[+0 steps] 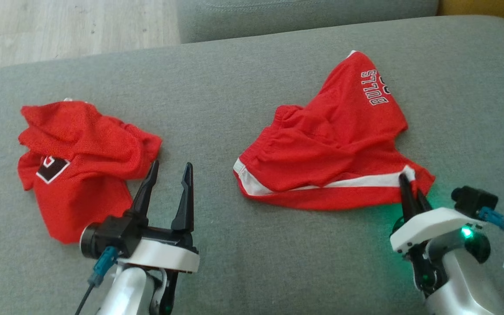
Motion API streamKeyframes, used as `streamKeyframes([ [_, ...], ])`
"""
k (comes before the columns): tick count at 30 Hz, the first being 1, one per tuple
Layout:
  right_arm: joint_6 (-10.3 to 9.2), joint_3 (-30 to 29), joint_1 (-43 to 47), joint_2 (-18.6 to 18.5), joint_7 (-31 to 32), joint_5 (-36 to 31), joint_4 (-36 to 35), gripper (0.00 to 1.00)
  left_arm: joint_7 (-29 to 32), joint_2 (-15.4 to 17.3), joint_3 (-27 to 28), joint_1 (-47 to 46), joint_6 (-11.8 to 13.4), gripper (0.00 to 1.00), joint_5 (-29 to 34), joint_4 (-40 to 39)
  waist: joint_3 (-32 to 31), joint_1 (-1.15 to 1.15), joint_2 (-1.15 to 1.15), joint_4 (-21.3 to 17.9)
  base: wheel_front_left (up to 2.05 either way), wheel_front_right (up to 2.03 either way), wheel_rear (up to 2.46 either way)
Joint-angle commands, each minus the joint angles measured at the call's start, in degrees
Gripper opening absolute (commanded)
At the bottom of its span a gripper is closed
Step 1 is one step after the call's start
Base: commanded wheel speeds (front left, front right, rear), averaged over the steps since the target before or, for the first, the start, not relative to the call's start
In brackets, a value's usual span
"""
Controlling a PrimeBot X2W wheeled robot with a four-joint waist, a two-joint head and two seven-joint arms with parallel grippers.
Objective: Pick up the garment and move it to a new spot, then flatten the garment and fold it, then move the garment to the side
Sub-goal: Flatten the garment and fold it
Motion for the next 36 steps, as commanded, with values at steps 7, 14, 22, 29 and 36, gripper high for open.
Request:
streamKeyframes([
  [7, -0.04, 0.36, 2.77, -0.57, -2.27, -1.59, -9.12, 0.0, -0.52, 0.18, 2.71, -1.68, 0.08, 1.0, 0.58, -1.96, -1.25, 0.0, 0.0, -2.61, 0.0, 0.0, 0.0],
  [14, -0.04, -1.77, 7.73, -0.73, 0.05, -4.03, -16.18, 0.0, -0.52, 0.22, 2.16, -1.92, -0.57, 1.0, 1.25, -1.26, -1.33, 0.0, 0.0, -5.93, 0.0, 0.0, 0.0],
  [22, -0.04, -0.58, 9.2, -0.54, 0.0, -5.07, -19.57, 0.0, 2.46, 0.99, -2.27, -4.2, -2.51, 1.0, 0.57, 3.58, 0.67, 0.0, 0.0, -9.37, 0.0, 0.0, 0.0],
  [29, -0.04, 0.55, 7.51, -0.45, -2.35, -5.6, -18.57, 0.0, 6.5, 2.12, -7.98, -6.56, -3.35, 1.0, -2.84, 5.23, 2.59, 0.0, 0.0, -10.08, 0.0, 0.0, 0.0],
  [36, -0.04, 0.59, 6.16, -0.45, -3.26, -5.91, -17.25, 0.0, 9.82, 4.67, -12.86, -8.51, -3.43, 1.0, -5.71, 5.81, 3.44, 0.0, 0.0, -10.05, 0.0, 0.0, 0.0],
])
